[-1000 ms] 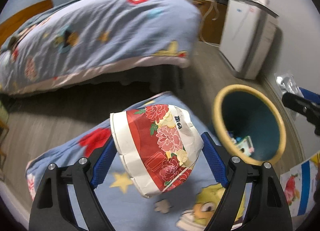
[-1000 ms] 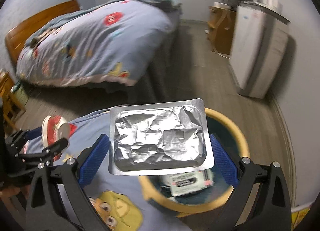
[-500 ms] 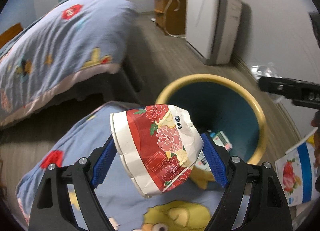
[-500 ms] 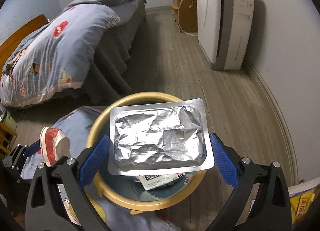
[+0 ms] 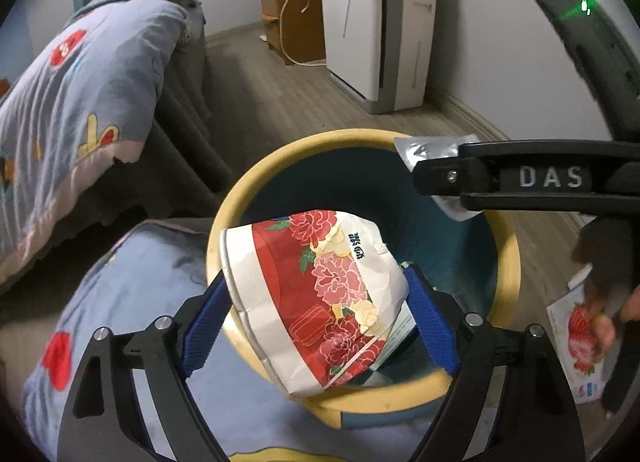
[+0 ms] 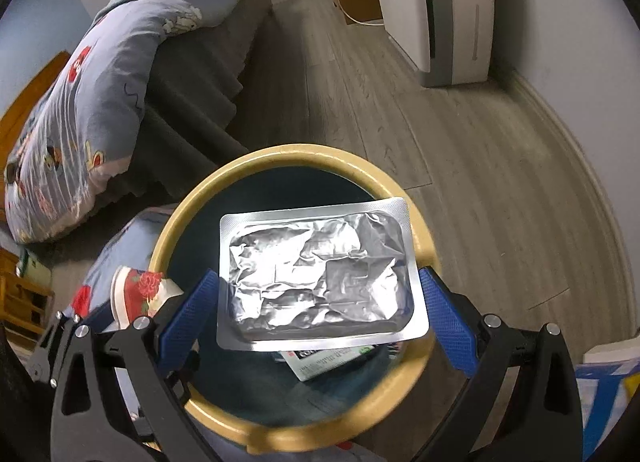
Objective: Collect trash
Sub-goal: 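Carry the wrapper and foil tray over the yellow bin, then open both tools over the bin to drop wrapper and foil tray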
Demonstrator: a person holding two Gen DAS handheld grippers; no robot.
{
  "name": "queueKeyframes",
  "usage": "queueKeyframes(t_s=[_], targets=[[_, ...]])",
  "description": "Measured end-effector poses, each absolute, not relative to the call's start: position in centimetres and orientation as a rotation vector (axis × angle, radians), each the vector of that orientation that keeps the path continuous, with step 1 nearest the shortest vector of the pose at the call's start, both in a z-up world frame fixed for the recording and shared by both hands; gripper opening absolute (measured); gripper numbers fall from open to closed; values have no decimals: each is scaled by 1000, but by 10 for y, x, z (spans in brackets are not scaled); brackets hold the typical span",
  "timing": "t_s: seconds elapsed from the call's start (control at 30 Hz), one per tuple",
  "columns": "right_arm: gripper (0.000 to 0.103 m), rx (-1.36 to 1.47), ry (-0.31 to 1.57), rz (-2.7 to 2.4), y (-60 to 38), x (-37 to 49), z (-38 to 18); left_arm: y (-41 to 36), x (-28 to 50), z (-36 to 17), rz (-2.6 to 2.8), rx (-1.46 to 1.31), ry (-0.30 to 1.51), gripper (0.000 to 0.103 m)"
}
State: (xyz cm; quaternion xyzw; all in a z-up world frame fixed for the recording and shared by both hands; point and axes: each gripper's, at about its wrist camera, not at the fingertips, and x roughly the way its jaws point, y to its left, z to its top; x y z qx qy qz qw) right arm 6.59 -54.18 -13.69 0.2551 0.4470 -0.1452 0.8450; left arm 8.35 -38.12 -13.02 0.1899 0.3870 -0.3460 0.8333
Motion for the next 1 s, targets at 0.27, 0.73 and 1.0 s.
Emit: queueKeyframes(t_s=[0.27,0.73,1.0], targets=[[97,582,958,-271,-536,79,-145,-370,92,-131,-708,386,825,91],[97,615,899,-297,-543,54,-112,-324,66,-79,-640,313,794,91],[97,499,910,-300,-524,11,-76,-288,41,-41,-592,213,788,95]])
